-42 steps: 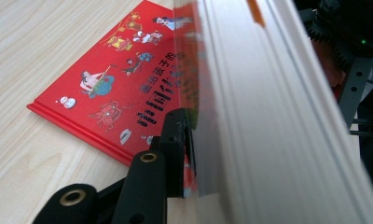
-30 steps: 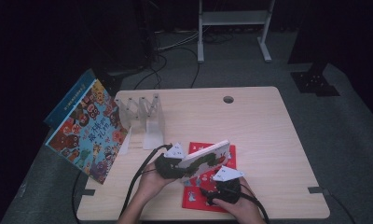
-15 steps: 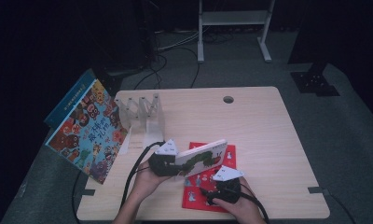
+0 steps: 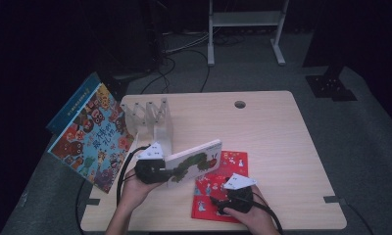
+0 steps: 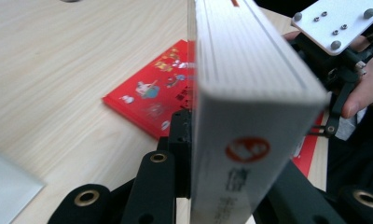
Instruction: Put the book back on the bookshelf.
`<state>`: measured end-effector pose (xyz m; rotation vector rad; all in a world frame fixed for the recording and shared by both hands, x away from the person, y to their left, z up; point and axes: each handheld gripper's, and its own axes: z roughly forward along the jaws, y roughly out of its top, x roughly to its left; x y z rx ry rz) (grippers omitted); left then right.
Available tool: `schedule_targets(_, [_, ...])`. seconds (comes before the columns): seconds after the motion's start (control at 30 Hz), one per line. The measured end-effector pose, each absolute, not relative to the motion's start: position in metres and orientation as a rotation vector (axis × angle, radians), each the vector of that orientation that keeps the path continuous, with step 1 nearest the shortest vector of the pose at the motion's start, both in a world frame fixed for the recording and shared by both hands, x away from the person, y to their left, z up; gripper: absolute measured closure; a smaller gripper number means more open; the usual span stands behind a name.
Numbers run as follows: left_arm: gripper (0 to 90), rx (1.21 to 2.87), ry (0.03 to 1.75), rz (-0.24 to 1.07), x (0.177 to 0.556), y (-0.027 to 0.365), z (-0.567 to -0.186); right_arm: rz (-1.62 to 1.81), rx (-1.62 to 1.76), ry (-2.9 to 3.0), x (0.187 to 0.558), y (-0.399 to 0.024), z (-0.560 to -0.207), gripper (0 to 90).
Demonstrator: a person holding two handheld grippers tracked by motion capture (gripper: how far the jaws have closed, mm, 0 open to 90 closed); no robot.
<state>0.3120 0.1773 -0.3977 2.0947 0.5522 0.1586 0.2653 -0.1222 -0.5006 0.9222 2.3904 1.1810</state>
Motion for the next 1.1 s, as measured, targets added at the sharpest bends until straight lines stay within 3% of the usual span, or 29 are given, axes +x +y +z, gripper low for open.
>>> schedule_targets(0.8, [75.7, 1.993, 0.821, 0.269, 0.287, 0.283, -0.398, 1.181, 0.928, 2.392, 0.266, -0.122, -0.501, 12.7])
schedule_targets(1.1, [75.6, 1.958, 0.891, 0.34, 0.288, 0.306, -0.399, 1.181, 0.93, 2.392, 0.267, -0.122, -0.5, 12.7])
